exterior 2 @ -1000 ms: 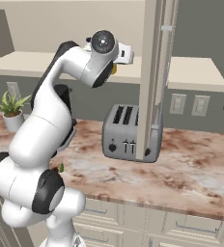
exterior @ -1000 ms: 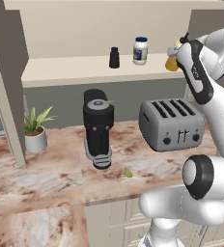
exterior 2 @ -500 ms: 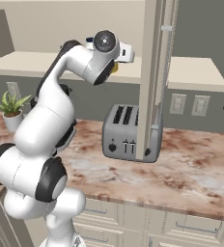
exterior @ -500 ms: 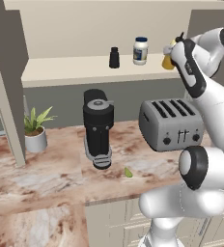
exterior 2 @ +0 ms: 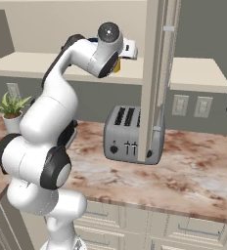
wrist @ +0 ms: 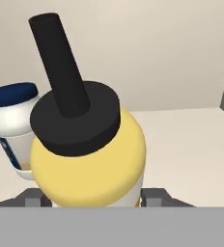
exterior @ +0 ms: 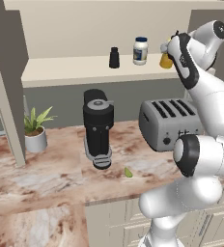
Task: There are various items on the counter. Only move the condiments/shakers into the cabinet.
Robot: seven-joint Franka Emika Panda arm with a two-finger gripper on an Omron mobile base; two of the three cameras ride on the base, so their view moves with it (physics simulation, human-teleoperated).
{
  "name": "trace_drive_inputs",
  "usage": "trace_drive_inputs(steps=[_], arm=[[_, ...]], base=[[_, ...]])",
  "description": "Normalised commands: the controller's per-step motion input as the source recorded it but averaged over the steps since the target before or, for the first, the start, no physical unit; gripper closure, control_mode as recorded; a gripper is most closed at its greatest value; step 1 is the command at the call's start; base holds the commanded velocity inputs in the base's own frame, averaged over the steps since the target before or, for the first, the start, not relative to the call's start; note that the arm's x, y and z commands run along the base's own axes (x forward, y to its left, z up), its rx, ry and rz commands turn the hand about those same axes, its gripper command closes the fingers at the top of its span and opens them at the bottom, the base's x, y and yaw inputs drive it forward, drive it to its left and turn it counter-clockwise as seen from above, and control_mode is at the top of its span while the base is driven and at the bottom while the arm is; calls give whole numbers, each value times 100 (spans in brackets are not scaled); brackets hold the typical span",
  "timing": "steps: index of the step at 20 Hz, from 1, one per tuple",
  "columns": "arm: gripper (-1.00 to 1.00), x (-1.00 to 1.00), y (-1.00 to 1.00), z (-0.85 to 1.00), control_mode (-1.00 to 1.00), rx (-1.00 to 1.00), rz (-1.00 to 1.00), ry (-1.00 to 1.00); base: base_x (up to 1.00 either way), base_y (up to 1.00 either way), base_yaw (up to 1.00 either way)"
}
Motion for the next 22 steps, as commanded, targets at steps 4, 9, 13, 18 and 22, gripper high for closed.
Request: trace_drive_inputs(steps=[4,9,13,18,22], arm=[[-100,21,0,-43,-100,-6,0,0],[-100,22,0,-25,-100,-3,0,-4],[-100,15,0,-11,-100,-1,0,-1],[-100,27,0,-8,-100,-2,0,-1],[-100,-8,0,0,-100,0,0,-1]], base=[[0,0,0],[0,0,0],[0,0,0],[0,0,0],[0,0,0]])
